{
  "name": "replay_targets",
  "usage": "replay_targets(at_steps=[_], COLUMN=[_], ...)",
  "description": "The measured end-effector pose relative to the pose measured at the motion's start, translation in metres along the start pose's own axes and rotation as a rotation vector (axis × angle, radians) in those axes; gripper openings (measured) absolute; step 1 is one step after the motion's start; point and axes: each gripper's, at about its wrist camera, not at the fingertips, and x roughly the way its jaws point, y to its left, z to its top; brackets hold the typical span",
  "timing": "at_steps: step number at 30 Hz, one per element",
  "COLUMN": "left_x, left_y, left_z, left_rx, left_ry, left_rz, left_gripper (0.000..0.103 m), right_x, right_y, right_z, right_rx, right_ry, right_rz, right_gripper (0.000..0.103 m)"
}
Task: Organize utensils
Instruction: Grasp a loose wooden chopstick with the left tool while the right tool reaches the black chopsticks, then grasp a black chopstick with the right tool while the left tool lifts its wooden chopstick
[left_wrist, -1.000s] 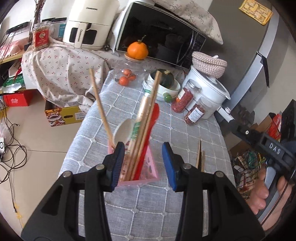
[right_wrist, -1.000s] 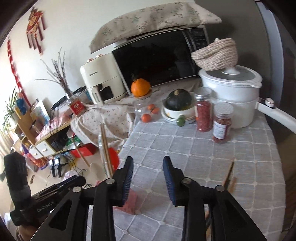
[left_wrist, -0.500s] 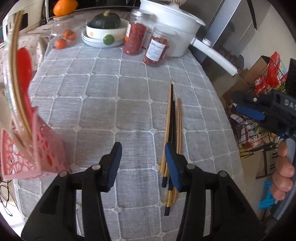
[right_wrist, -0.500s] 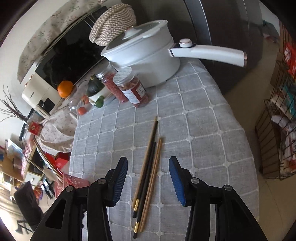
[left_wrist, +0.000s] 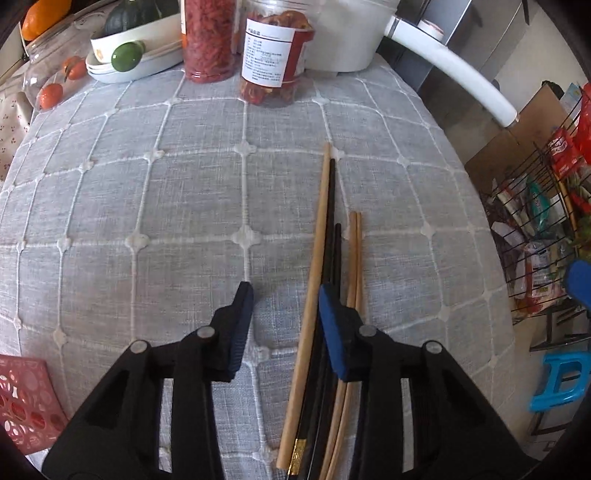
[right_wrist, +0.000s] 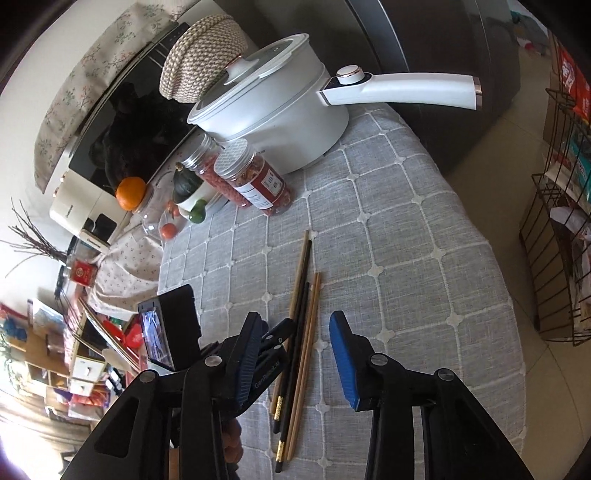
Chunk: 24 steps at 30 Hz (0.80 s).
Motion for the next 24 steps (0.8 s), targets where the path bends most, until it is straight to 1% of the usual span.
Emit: replay_targets(at_steps=[3, 5, 9, 12, 14, 15, 16, 18, 19, 21, 22, 24], left_x=[0.003, 0.007, 0.01, 0.016, 0.019, 0.02, 0.019, 0.014, 0.011, 0.0, -0.01, -0.034], left_y=[0.004, 0.004, -0.003, -0.008, -0.009, -0.006, 0.003, 0.021, 0.028, 0.037, 0.041, 0.051], left_z=[0.004, 0.009, 0.014, 0.025, 0.028, 0.03, 0.029, 0.022, 0.018, 0.006, -0.001, -0.015], left_rx=[0.002, 0.013, 0.063, 0.061, 0.064, 0.042, 0.003, -0.039, -0.051, -0.063, -0.064, -0.063], left_ry=[0.005, 0.01, 0.028, 0.042, 0.012, -0.003, -0.02, -0.025, -0.026, -0.033, -0.05, -0.114], left_rz=[0.009, 0.049, 0.099, 0.115, 0.096, 0.071, 0.048, -0.032, -0.042, -0.032, -0.044, -0.061], left_gripper=[0.033, 0.024, 0.021, 0.021, 0.02, 0.017, 0.008, 0.008, 0.008, 0.008, 0.007, 0.008], right_x=[0.001, 0.002, 0.003, 0.005, 0.007, 0.007, 0.007, 0.008, 0.009, 0.013, 0.016, 0.025], right_y=[0.0, -0.001, -0.003, -0.001, 0.0, -0.002, -0.004, -0.011, -0.014, -0.015, -0.013, -0.007], right_z=[0.001, 0.0, 0.0, 0.0, -0.001, -0.001, 0.0, 0.0, 0.0, -0.001, -0.001, -0.002], right_rx=[-0.001, 0.0, 0.008, 0.0, -0.005, -0.001, 0.006, 0.024, 0.029, 0.027, 0.02, -0.002], right_ry=[0.003, 0.008, 0.012, 0.012, 0.008, 0.005, -0.001, -0.004, 0.002, 0.013, 0.021, 0.042], right_rz=[0.005, 0.006, -0.001, -0.01, -0.027, -0.035, -0.043, -0.046, -0.046, -0.045, -0.048, -0.049], right_gripper=[0.039, 0.039, 0.038, 0.038, 0.038, 0.038, 0.037, 0.035, 0.034, 0.033, 0.032, 0.031])
